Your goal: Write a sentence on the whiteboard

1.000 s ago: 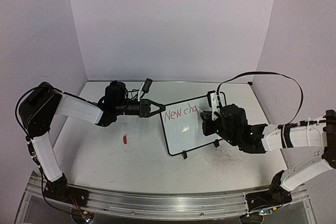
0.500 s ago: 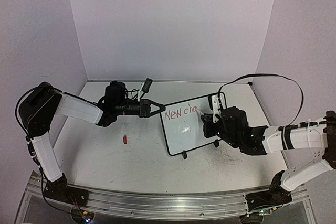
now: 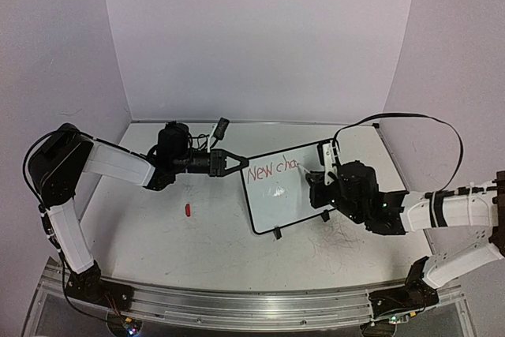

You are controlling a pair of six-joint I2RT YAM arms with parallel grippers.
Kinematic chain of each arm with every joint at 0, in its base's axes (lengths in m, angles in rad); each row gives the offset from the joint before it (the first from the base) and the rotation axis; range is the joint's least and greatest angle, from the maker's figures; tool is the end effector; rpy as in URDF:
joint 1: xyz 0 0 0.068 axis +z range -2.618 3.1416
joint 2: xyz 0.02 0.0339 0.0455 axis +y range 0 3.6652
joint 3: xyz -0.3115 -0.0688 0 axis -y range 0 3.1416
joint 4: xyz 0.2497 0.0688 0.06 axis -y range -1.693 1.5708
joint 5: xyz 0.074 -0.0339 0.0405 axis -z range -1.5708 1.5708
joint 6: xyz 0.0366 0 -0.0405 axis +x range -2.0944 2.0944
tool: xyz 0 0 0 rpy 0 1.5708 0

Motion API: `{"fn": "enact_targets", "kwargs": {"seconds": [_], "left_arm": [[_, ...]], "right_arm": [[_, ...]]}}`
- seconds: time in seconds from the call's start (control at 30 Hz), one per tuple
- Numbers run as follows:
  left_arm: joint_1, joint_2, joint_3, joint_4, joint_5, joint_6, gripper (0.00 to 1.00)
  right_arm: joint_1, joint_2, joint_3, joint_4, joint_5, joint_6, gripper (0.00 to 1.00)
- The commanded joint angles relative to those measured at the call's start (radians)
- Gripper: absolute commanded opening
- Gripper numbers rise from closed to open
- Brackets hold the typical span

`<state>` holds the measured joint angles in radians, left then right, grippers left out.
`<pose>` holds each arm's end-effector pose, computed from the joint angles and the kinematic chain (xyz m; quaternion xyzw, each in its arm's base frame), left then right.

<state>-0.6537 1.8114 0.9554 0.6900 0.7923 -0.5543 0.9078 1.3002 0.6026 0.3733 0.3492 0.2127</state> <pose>0.3029 -0.2649 0.2503 0.2840 0.6909 -0.5809 0.3233 0.1757 0.2046 0.2647 -0.1770 0.7864 0.1860 0.5619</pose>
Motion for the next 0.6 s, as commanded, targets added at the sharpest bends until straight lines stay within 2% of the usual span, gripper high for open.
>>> {"fn": "enact_targets", "kwargs": {"seconds": [0.0, 0.57], "left_arm": [[-0.006, 0.001, 0.019, -0.036, 0.038, -0.019, 0.00], [-0.006, -0.006, 0.017, -0.035, 0.040, -0.018, 0.00]], "right_arm": [[-0.012, -0.025, 0.053, 0.024, 0.004, -0.018, 0.00], [-0.029, 0.045, 0.067, 0.026, 0.011, -0.010, 0.00]]}}
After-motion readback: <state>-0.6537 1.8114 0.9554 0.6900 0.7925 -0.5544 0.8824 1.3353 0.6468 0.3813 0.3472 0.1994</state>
